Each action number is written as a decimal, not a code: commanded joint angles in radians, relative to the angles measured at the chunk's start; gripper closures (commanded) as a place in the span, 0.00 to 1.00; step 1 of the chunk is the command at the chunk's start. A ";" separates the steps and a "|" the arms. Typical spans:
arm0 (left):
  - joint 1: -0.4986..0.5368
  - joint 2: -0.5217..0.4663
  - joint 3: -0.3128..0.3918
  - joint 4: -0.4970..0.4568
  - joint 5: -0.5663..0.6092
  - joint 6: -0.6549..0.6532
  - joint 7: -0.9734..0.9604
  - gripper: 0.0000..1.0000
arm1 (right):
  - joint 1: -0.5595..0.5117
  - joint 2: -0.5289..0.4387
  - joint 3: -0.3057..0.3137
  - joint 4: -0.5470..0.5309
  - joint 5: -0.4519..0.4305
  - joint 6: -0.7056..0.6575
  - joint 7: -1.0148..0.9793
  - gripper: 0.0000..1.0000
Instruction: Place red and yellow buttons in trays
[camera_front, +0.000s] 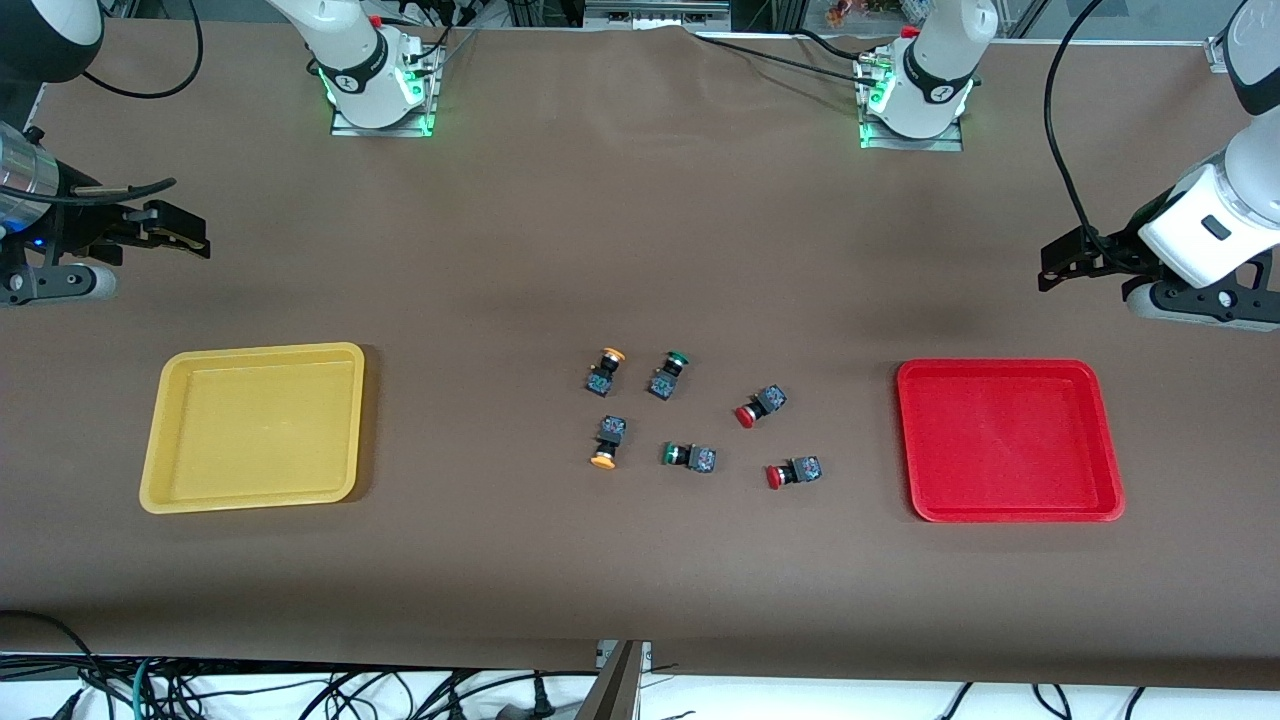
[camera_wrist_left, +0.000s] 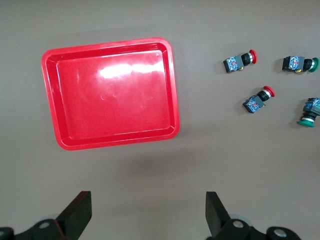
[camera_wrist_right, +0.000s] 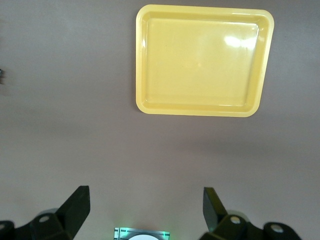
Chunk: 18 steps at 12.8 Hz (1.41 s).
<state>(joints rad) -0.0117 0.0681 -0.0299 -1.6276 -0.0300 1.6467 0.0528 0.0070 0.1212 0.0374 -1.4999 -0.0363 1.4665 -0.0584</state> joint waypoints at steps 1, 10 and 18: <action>-0.004 -0.011 -0.004 0.005 -0.004 -0.016 0.018 0.00 | -0.001 0.006 0.001 0.020 -0.001 -0.008 0.012 0.00; -0.007 -0.004 -0.008 0.015 -0.004 -0.015 -0.016 0.00 | -0.004 0.009 -0.001 0.020 -0.001 -0.006 0.003 0.00; -0.022 0.024 -0.031 0.012 -0.005 -0.001 -0.091 0.00 | 0.077 0.129 0.007 0.017 0.015 0.075 0.000 0.00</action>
<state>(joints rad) -0.0163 0.0766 -0.0433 -1.6266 -0.0300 1.6456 0.0123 0.0619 0.2196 0.0439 -1.5001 -0.0294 1.5282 -0.0571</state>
